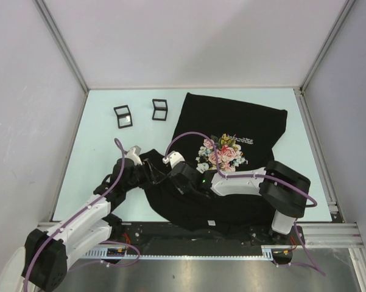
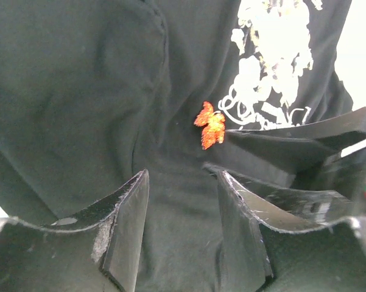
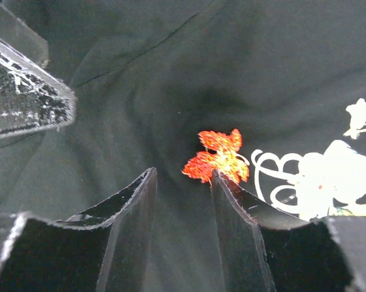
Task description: Remove the brooch from the garment
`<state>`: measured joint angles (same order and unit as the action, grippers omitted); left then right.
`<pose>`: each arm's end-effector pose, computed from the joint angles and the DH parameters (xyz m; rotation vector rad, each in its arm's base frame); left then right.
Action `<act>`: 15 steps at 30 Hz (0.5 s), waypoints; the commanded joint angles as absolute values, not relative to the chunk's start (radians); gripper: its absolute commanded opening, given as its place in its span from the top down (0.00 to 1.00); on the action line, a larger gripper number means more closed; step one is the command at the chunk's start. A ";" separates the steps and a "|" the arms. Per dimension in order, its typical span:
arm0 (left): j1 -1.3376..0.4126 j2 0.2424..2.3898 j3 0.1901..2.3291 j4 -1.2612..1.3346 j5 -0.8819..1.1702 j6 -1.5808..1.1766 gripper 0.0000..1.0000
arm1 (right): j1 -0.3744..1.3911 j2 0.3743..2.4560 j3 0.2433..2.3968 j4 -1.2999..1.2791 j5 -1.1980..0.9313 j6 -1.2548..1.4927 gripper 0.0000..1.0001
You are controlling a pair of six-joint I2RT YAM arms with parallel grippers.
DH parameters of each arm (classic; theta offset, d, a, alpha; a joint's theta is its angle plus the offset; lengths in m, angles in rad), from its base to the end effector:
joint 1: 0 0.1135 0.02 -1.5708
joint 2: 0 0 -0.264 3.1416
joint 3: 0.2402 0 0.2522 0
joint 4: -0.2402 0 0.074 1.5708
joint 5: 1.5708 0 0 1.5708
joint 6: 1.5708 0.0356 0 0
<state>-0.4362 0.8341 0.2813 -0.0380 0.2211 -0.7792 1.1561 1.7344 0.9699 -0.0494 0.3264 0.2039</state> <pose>0.1534 -0.0801 0.1709 -0.2578 2.2849 -0.9083 0.1536 0.3206 0.1694 -0.9375 2.1528 0.2858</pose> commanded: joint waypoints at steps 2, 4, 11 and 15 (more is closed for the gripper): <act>-0.434 0.836 0.293 0.040 0.267 -0.792 0.47 | 1.169 1.770 0.974 0.026 0.385 0.206 0.54; -0.434 0.836 0.293 0.041 0.270 -0.790 0.47 | 1.166 1.781 0.974 0.034 0.391 0.193 0.54; -0.434 0.845 0.293 0.049 0.282 -0.790 0.47 | 1.144 1.813 0.976 0.032 0.422 0.187 0.54; -0.434 0.844 0.295 0.054 0.284 -0.790 0.47 | 1.131 1.821 0.976 0.037 0.400 0.198 0.54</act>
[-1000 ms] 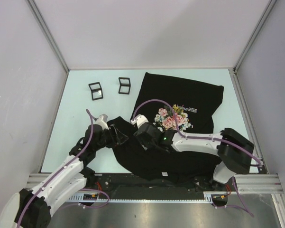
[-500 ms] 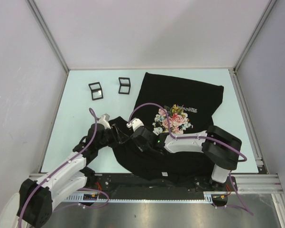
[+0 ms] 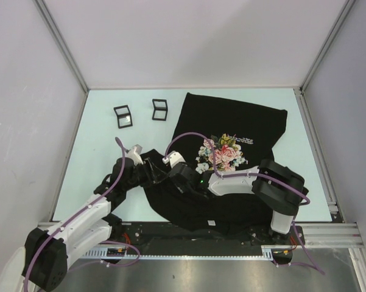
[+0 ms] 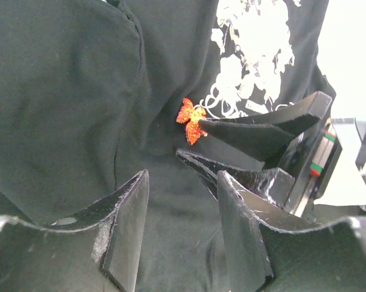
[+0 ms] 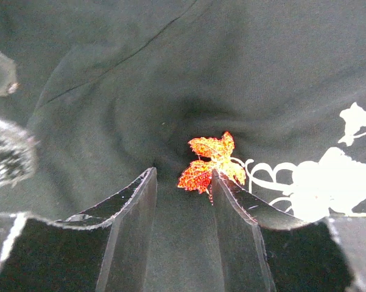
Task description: Remove the brooch from the garment
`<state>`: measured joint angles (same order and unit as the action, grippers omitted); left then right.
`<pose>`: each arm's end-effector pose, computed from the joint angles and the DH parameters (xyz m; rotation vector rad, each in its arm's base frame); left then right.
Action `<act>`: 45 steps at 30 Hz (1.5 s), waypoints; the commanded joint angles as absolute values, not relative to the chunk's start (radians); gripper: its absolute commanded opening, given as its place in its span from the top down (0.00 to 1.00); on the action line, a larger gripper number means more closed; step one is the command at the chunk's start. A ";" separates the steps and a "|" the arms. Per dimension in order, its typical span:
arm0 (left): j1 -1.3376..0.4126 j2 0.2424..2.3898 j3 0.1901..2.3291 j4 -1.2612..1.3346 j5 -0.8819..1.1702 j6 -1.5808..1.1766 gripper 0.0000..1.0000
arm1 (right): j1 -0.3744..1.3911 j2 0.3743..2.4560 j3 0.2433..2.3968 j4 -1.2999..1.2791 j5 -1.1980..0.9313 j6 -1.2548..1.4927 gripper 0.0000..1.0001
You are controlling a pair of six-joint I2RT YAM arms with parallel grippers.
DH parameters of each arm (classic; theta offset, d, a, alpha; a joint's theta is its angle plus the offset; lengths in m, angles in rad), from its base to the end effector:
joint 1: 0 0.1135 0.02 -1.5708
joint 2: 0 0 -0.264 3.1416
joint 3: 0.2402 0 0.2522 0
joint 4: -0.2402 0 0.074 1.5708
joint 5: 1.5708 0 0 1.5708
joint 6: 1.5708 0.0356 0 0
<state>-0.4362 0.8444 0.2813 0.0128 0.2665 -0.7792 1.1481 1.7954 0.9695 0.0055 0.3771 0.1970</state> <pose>0.1557 -0.0829 0.1742 -0.2187 2.2566 -0.9713 0.1605 0.3248 0.1531 -0.9082 2.1448 0.2232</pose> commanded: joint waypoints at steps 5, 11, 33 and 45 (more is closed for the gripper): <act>-0.434 0.847 0.304 0.054 0.285 -0.788 0.47 | 1.132 1.821 0.971 0.046 0.410 0.221 0.63; -0.436 0.864 0.324 0.057 0.298 -0.778 0.46 | 1.138 1.799 0.959 0.049 0.439 0.255 0.76; -0.511 1.093 0.426 0.207 0.368 -0.801 0.55 | 1.083 1.635 0.832 0.117 0.388 0.405 0.98; -0.566 1.226 0.454 0.273 0.342 -0.822 0.50 | 1.037 1.546 0.770 0.144 0.284 0.407 0.89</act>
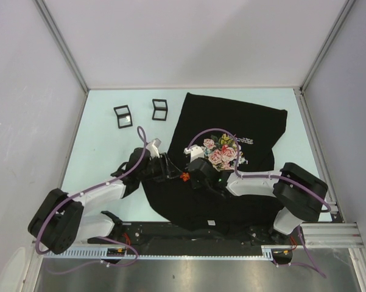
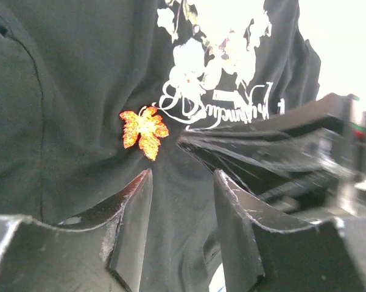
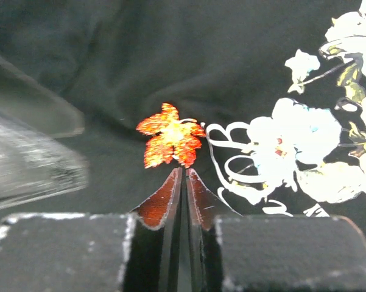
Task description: Remove the brooch from the garment
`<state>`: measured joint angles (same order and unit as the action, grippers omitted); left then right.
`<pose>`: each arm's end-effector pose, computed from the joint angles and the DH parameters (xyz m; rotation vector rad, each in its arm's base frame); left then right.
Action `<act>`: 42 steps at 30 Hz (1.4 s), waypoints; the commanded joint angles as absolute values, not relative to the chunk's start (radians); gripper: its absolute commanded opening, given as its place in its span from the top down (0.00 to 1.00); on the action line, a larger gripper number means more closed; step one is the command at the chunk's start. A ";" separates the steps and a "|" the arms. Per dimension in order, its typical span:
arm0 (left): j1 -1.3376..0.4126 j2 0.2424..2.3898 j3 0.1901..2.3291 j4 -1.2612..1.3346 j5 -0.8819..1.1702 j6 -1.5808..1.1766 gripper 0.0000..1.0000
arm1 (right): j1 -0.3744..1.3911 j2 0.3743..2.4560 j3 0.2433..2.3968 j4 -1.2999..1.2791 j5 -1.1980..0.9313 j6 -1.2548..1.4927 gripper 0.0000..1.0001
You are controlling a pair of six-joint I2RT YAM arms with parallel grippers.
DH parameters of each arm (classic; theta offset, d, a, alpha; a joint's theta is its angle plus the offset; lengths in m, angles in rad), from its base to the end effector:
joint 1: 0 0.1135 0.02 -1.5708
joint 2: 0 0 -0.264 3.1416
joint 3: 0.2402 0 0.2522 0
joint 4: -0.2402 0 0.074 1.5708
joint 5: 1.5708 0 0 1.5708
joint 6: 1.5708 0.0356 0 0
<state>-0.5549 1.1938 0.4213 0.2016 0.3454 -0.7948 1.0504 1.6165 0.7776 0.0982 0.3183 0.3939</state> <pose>0.1896 -0.1317 0.1729 -0.0582 2.3343 -1.1099 0.1688 0.2721 0.1623 -0.5853 2.2214 0.3914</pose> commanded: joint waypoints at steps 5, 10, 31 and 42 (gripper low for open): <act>-0.566 1.294 0.440 0.346 0.330 -0.850 0.50 | 1.014 1.546 0.767 0.155 0.216 0.408 0.84; -0.566 1.364 0.442 0.394 0.341 -0.861 0.47 | 1.012 1.560 0.769 0.149 0.212 0.407 0.83; -0.592 1.509 0.422 0.515 0.336 -0.903 0.42 | 1.011 1.551 0.756 0.133 0.219 0.388 0.83; -0.597 1.483 0.406 0.578 0.321 -0.927 0.63 | 1.022 1.532 0.727 0.153 0.227 0.327 0.75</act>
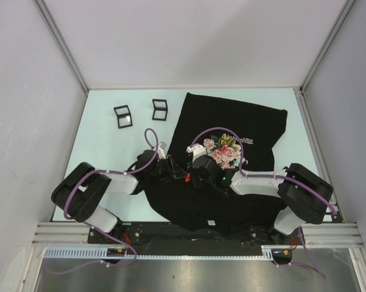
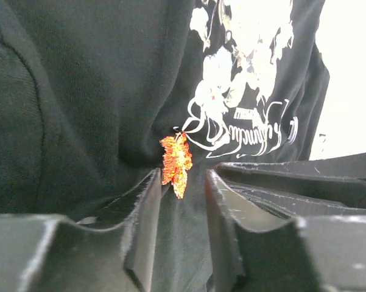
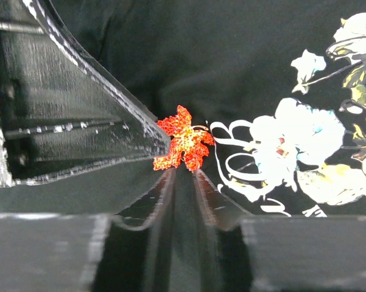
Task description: Remove the brooch from the garment
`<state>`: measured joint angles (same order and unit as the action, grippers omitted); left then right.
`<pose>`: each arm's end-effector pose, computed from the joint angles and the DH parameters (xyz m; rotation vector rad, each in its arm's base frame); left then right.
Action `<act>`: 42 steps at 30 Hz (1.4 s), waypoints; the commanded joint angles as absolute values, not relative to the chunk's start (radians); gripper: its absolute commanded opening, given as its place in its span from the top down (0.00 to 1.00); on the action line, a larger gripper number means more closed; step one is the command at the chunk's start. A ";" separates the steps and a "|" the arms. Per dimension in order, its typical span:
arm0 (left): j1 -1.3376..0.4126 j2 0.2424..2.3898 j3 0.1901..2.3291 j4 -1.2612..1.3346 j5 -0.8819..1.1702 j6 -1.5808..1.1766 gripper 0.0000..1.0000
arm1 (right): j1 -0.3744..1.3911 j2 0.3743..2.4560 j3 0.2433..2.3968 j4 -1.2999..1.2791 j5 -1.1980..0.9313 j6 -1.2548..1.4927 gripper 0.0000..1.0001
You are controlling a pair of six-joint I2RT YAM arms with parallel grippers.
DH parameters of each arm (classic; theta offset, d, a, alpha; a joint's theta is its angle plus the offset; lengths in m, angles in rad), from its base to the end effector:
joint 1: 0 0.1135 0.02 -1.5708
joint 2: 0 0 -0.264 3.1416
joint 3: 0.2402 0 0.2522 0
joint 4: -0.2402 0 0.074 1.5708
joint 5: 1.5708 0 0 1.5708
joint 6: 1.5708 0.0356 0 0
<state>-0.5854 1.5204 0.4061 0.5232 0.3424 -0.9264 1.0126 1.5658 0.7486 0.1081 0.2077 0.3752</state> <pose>0.2083 -0.1524 0.1238 -0.1881 2.3896 -1.1733 0.1718 0.2613 0.1691 -0.6182 2.2266 0.4936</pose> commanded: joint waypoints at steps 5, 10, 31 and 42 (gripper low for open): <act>-0.604 1.465 0.416 0.545 0.308 -0.916 0.71 | 1.049 1.554 0.712 0.215 0.203 0.291 0.62; -0.609 1.447 0.414 0.526 0.296 -0.916 0.77 | 1.058 1.581 0.712 0.267 0.199 0.296 0.59; -0.632 1.408 0.420 0.519 0.307 -0.933 0.79 | 1.077 1.660 0.721 0.310 0.379 0.382 0.64; -0.632 1.302 0.420 0.422 0.261 -0.874 0.71 | 1.080 1.660 0.719 0.321 0.371 0.466 0.88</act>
<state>-0.6235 1.3796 0.4061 0.4583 0.2951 -0.9161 1.0744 1.6466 0.7124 0.2760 0.3607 0.4091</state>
